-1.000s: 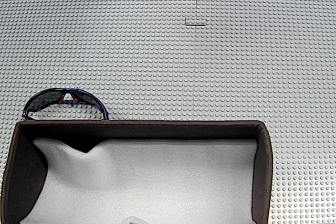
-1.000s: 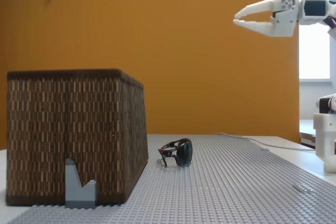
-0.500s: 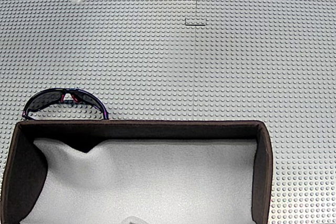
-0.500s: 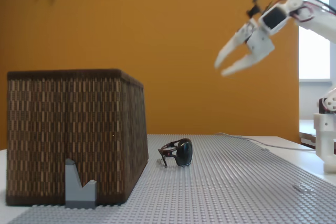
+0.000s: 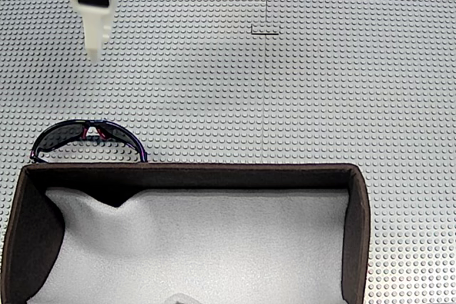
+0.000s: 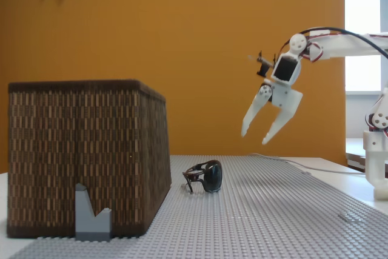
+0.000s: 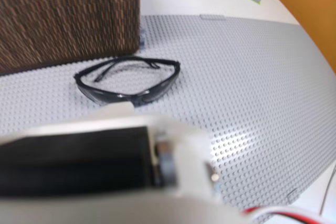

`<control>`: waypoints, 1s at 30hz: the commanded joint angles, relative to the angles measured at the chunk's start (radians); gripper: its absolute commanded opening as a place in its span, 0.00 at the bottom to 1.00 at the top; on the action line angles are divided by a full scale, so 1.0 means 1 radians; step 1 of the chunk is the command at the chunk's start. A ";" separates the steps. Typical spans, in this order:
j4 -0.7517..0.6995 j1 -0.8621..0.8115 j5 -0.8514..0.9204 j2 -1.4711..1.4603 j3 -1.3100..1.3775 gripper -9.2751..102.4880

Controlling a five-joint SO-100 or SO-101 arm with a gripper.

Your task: Grasp a glasses and put it in the bin.

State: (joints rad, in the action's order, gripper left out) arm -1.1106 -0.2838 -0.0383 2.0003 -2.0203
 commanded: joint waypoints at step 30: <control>0.201 0.112 0.035 -0.561 0.357 0.30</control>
State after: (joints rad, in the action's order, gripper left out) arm -0.9204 -0.1519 -0.0031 1.4327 -1.6935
